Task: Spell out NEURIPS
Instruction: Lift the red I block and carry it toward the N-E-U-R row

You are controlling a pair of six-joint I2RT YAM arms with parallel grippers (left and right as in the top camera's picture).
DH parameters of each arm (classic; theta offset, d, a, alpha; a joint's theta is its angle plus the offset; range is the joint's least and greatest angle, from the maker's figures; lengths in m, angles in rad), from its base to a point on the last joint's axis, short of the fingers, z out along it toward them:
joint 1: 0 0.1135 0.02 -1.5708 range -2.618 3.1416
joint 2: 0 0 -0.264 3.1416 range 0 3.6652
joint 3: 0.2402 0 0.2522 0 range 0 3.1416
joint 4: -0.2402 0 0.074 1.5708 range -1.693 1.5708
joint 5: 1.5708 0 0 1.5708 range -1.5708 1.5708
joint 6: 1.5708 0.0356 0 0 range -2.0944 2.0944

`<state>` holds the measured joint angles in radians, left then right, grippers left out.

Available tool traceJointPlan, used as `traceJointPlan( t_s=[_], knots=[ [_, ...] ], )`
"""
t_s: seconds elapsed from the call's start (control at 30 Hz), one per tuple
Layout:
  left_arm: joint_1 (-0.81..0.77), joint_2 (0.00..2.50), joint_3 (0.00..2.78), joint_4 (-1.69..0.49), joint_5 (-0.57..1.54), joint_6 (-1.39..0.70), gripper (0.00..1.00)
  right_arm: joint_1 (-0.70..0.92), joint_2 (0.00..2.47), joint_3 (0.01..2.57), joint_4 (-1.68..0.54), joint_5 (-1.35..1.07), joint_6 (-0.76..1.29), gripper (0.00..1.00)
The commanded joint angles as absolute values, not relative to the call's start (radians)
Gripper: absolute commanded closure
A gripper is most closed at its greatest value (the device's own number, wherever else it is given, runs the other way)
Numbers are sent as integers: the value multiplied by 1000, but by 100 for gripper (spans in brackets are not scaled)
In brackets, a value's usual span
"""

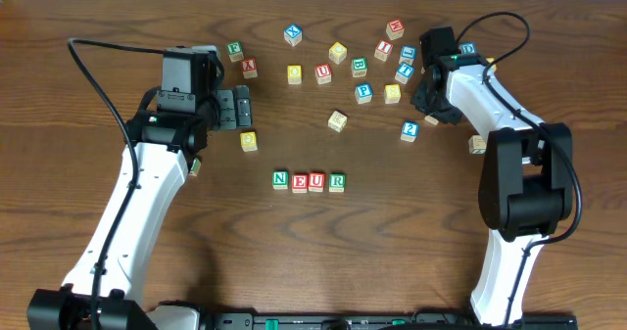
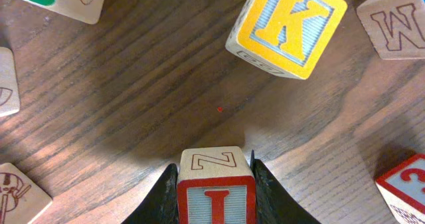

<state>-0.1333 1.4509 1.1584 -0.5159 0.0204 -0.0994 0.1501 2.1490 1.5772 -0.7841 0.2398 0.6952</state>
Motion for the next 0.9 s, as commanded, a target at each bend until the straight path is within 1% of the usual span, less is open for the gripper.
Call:
traceJointPlan(
  t_s=[0.0,0.23,0.53,0.87],
  knots=[
    [-129,1434,1182,-515,15,-90,0,159,2160,1612,-799,248,683,79],
    [-129,1435,1182,-515,15,-90,0,159,2151,1660,-836,248,670,80],
    [-129,1434,1182,-515,15,-90,0,167,2149,1762,-937,248,653,82],
    [-129,1434,1182,-516,15,-90,0,257,2149,1907,-1034,248,580,82]
  ],
)
